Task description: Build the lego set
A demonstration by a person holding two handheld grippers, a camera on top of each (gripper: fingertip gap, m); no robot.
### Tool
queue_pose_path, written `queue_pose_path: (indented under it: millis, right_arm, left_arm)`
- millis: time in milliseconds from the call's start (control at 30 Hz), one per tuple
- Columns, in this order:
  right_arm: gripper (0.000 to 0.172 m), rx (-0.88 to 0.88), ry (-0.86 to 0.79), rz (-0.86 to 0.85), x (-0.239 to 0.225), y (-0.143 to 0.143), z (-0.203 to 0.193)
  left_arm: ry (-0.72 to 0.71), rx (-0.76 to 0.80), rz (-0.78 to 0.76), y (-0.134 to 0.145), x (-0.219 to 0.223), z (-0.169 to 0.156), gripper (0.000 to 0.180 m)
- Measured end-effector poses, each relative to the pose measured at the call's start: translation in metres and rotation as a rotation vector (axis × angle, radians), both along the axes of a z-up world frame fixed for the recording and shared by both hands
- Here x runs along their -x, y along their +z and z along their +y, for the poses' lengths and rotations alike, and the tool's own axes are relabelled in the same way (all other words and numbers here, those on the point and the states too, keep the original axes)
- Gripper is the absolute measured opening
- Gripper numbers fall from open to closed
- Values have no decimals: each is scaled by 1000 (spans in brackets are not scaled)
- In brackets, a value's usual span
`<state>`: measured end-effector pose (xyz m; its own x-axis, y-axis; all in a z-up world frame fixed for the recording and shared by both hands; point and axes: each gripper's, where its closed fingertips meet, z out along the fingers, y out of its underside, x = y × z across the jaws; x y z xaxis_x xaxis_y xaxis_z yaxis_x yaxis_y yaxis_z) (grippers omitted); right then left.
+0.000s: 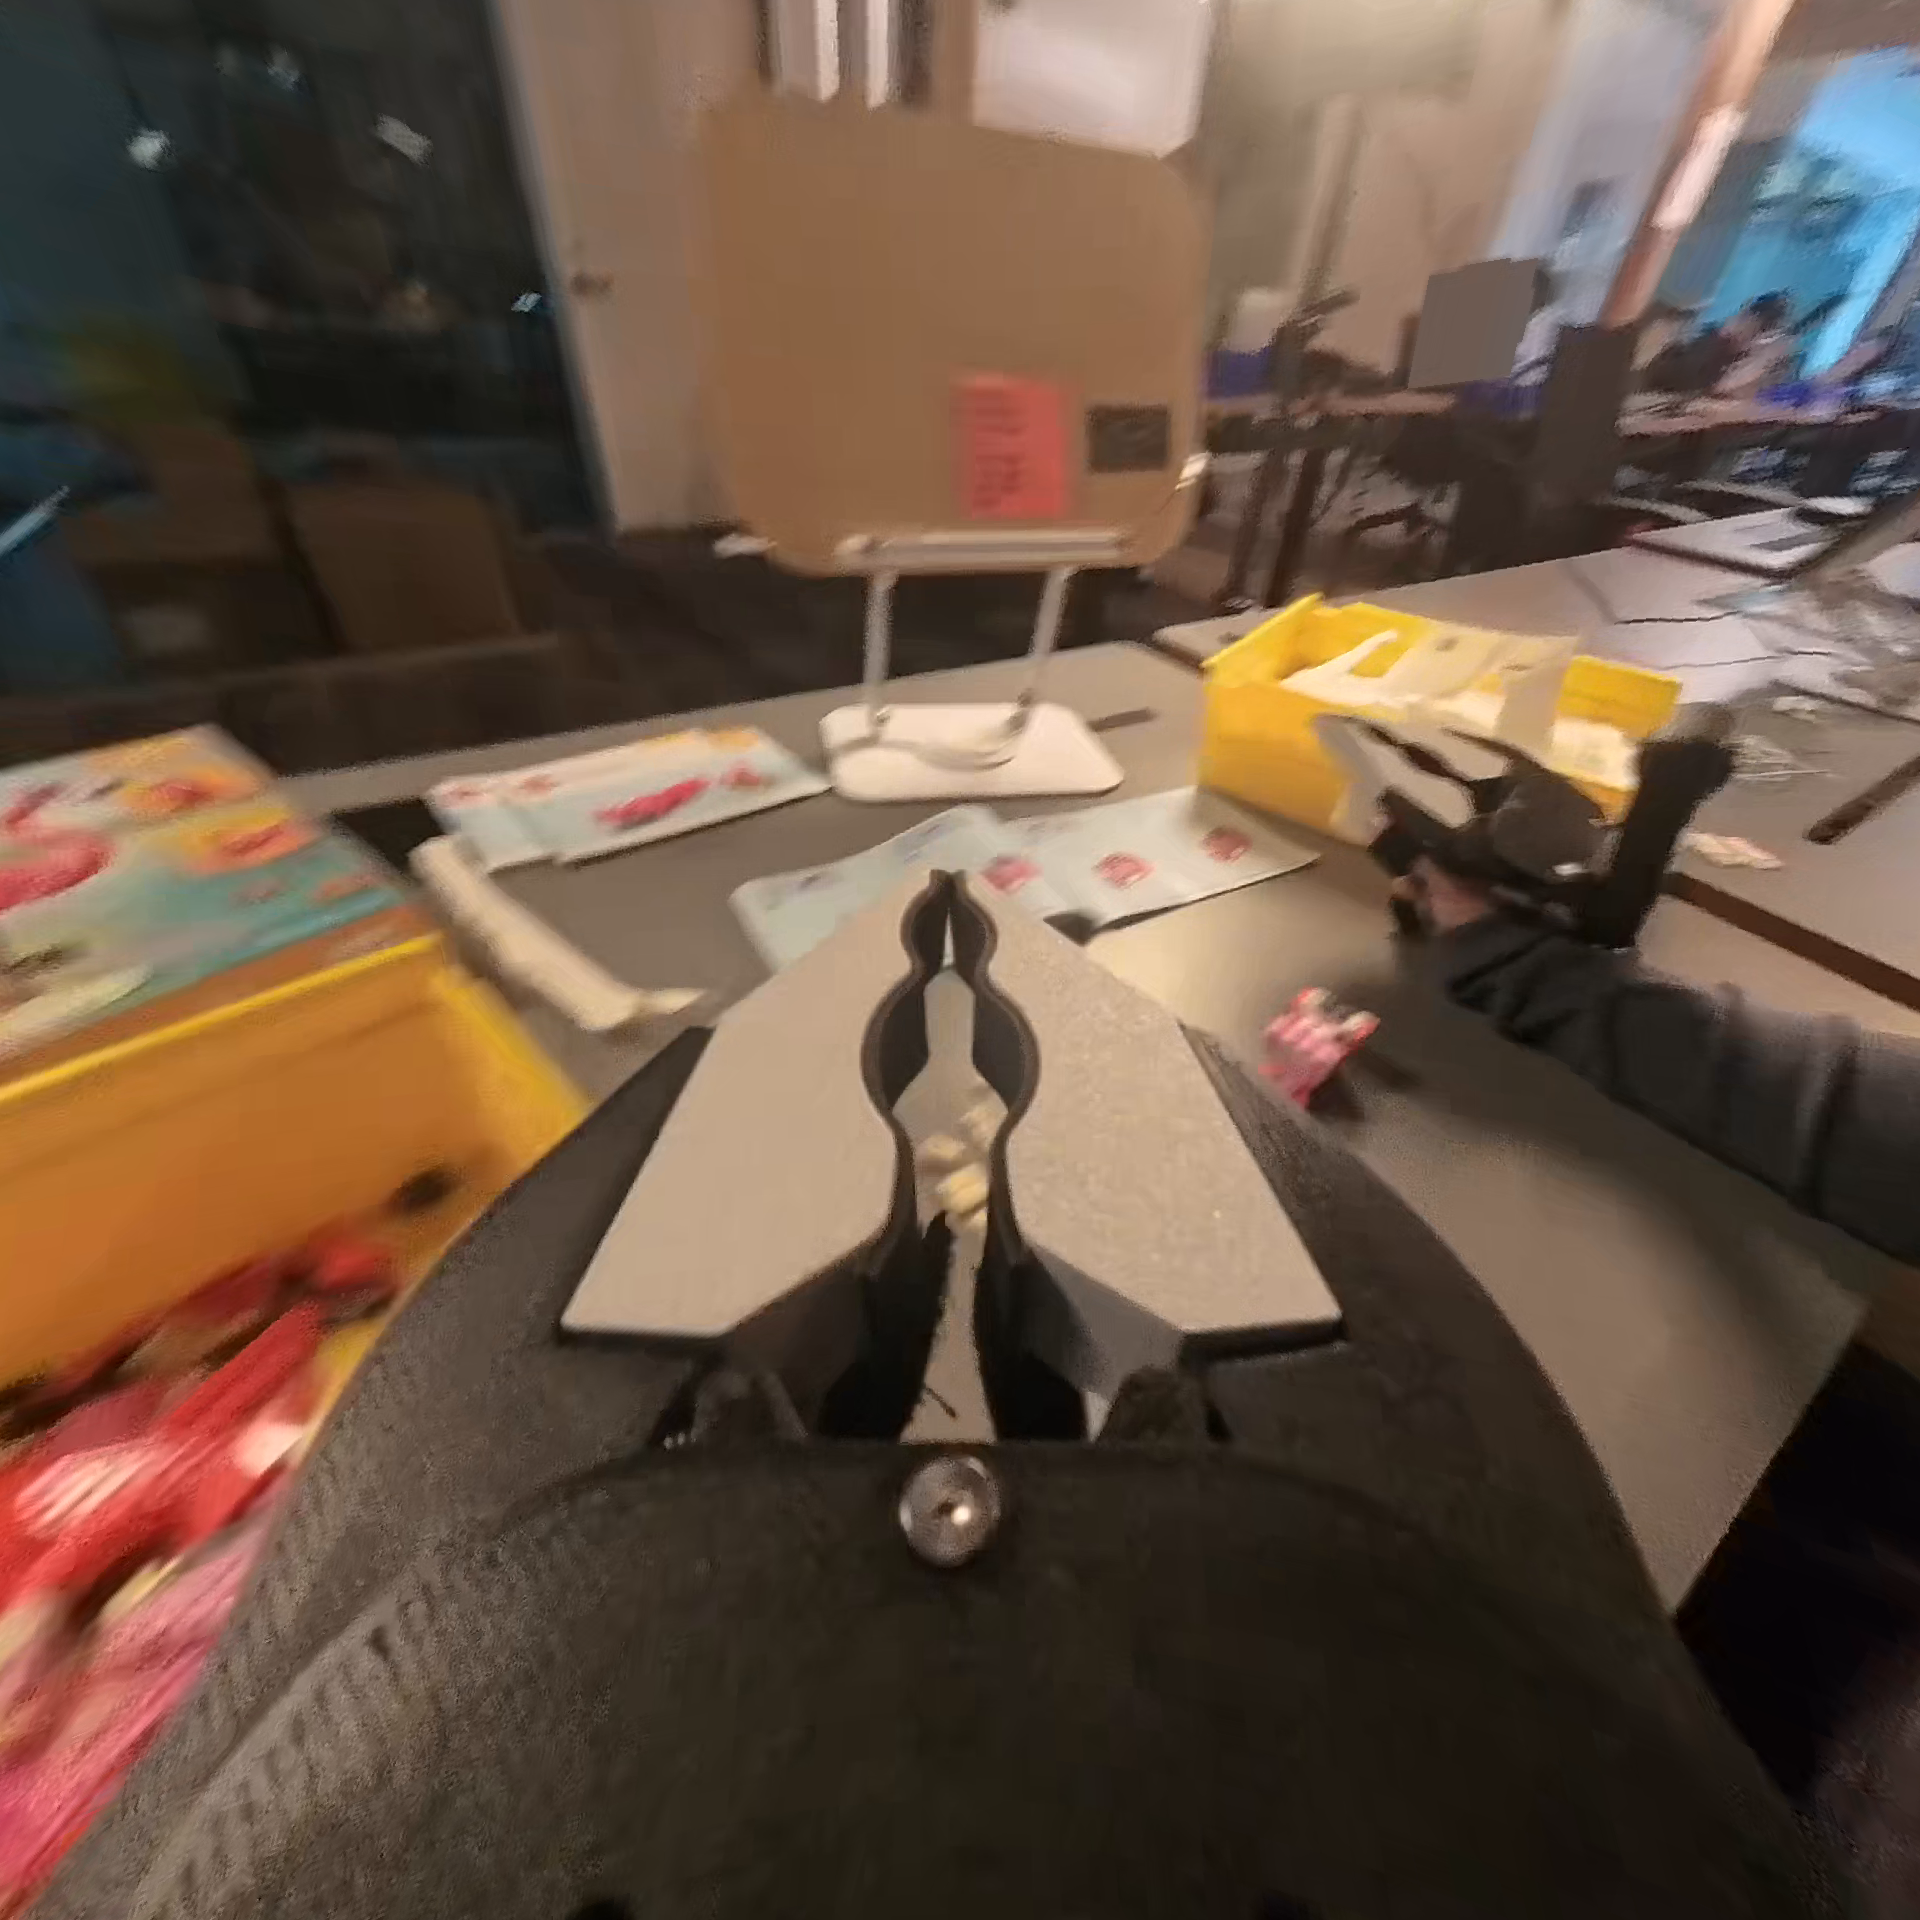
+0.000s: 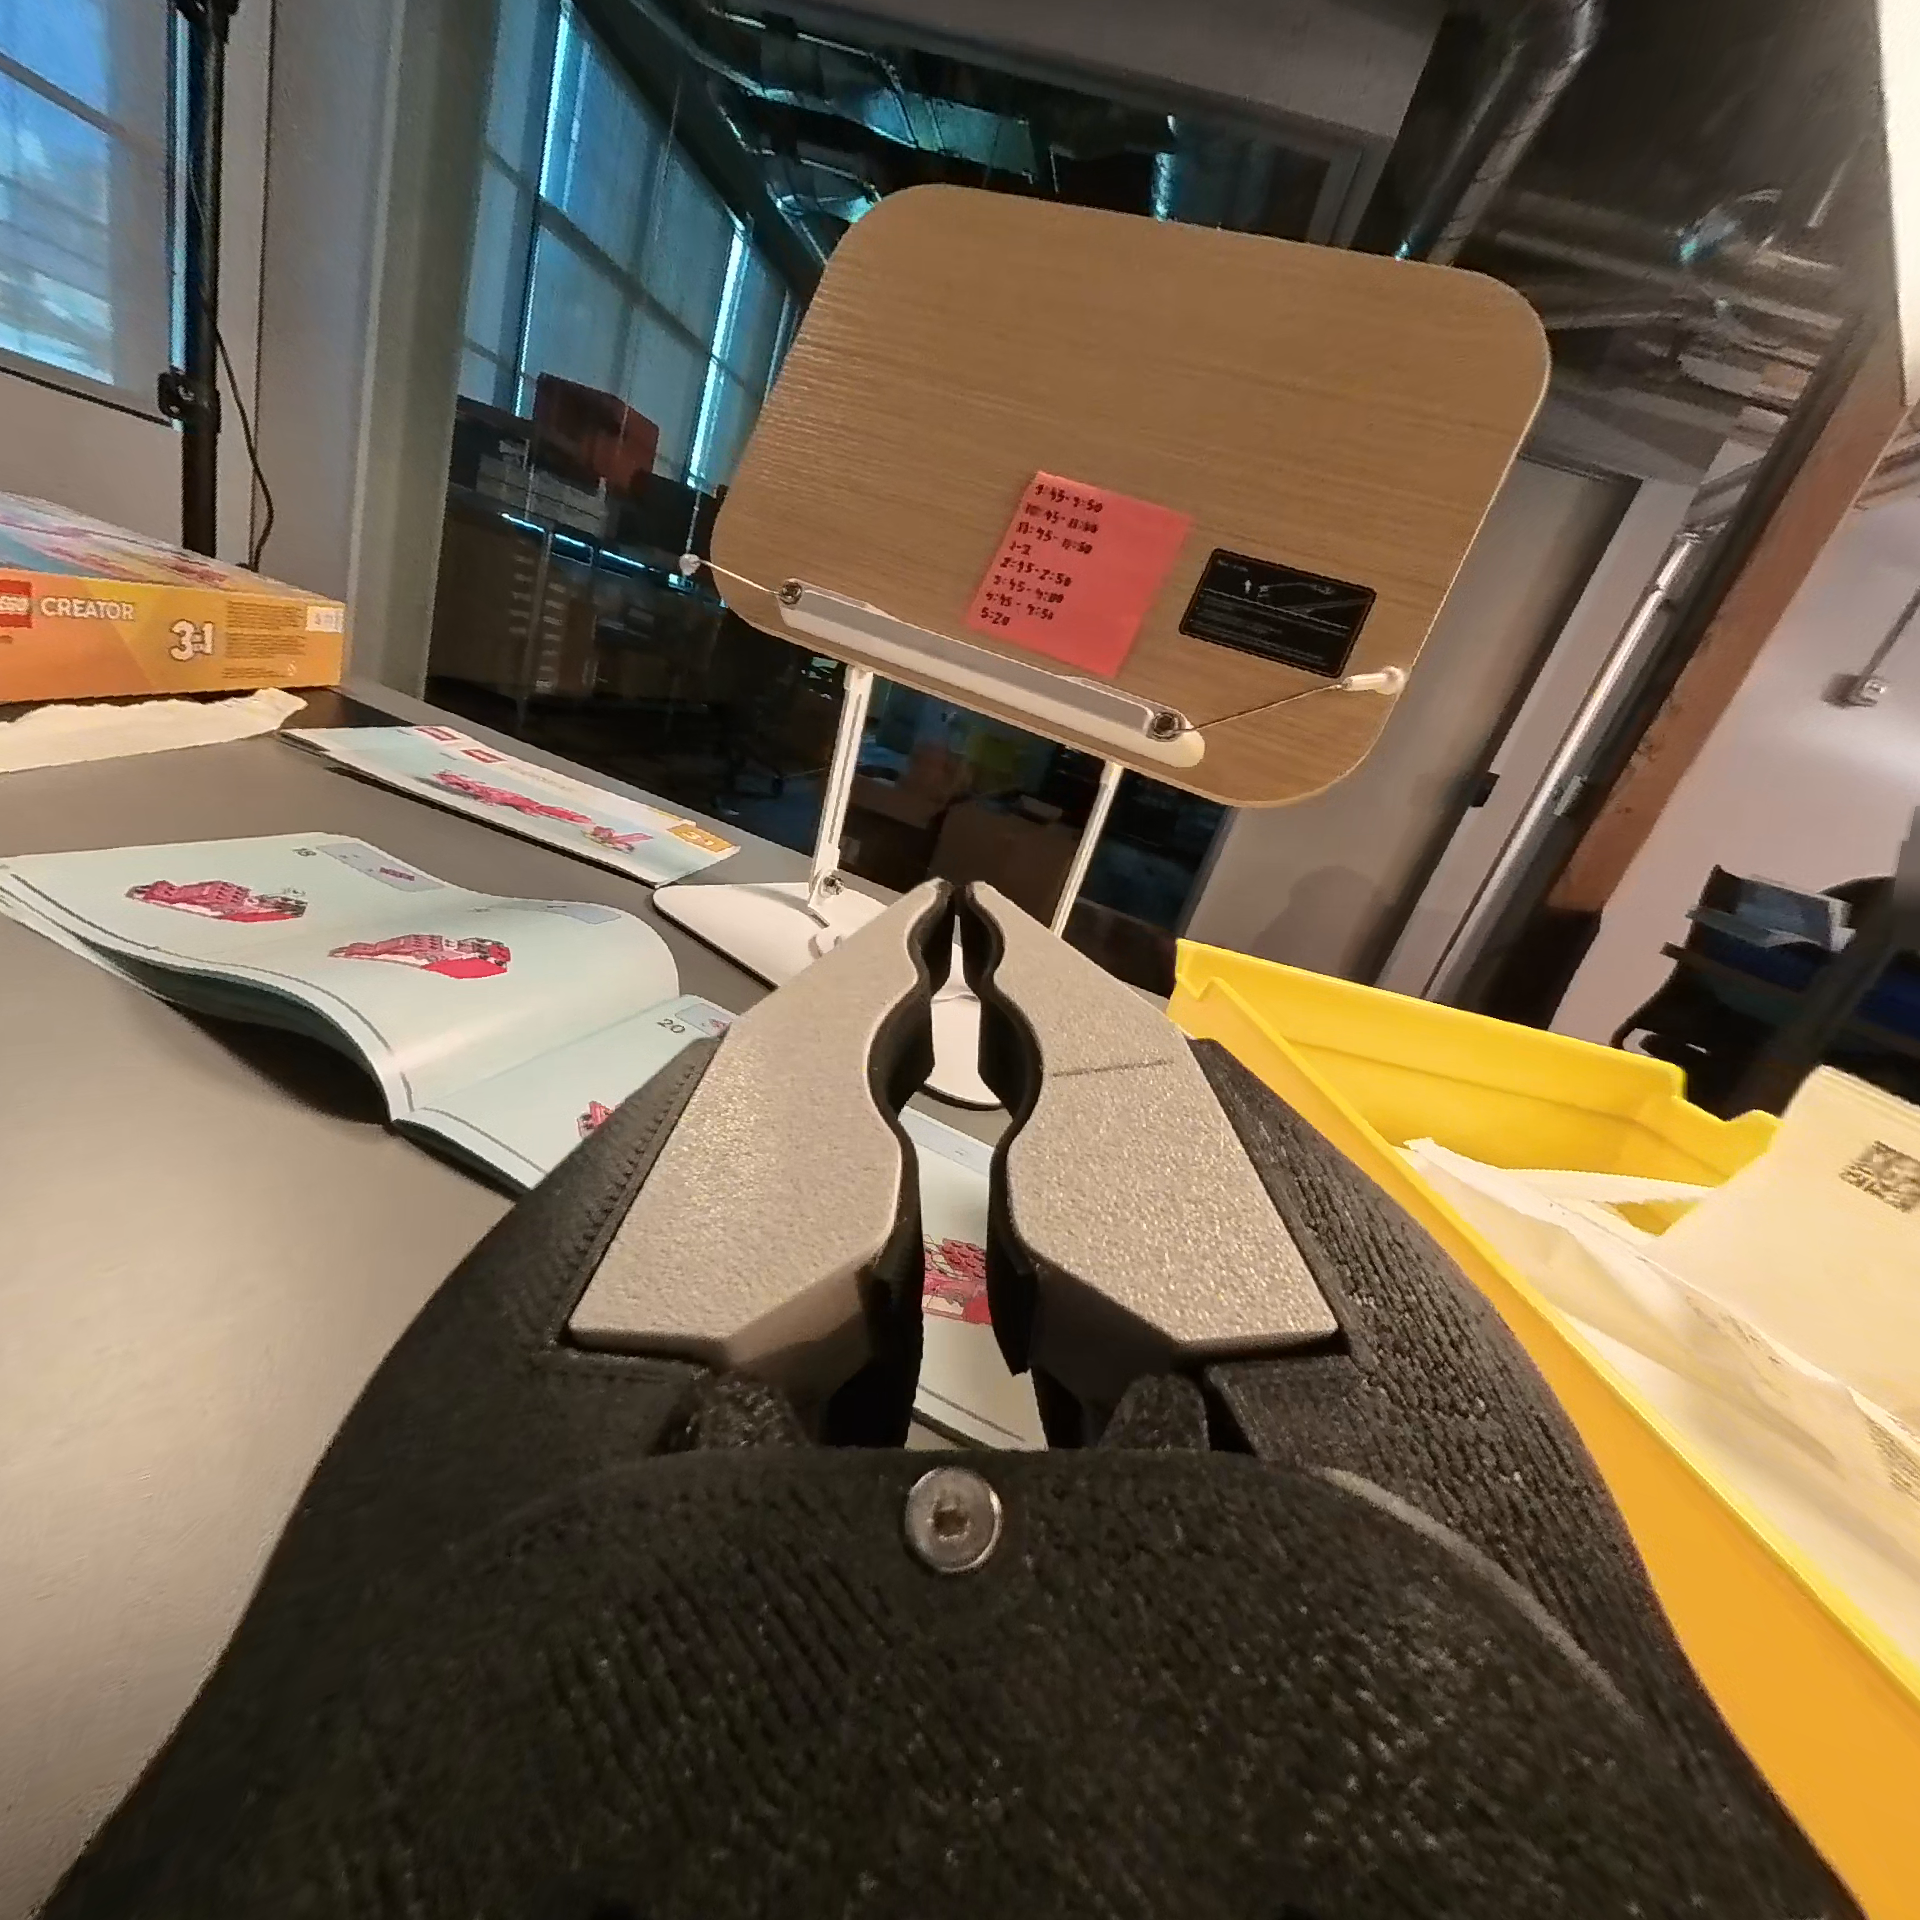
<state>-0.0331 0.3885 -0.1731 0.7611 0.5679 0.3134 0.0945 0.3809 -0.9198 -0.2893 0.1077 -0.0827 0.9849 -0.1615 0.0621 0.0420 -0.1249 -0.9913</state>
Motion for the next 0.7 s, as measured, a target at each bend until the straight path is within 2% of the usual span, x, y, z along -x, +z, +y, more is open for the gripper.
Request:
queue_pose_path:
  millis: [100,200,267,433,633,700]
  right_arm:
    - [0,2,5,-17,4,-2,0]
    - [0,18,15,-30,7,-5,0]
    - [0,20,6,-31,6,-5,1]
    - [0,11,-19,-55,5,-7,2]
    - [0,3,-54,-85,4,-9,5]
    - [0,1,-59,-95,5,-10,6]
  left_arm:
    - [172,190,41,-17,79,-26,0]
    - [216,504,65,-59,131,-34,1]
    - [162,673,52,-85,144,-27,3]
    - [77,950,58,-137,174,5,6]
    - [22,1096,-19,-168,183,30,20]
    - [-44,1117,-47,-175,174,34,24]
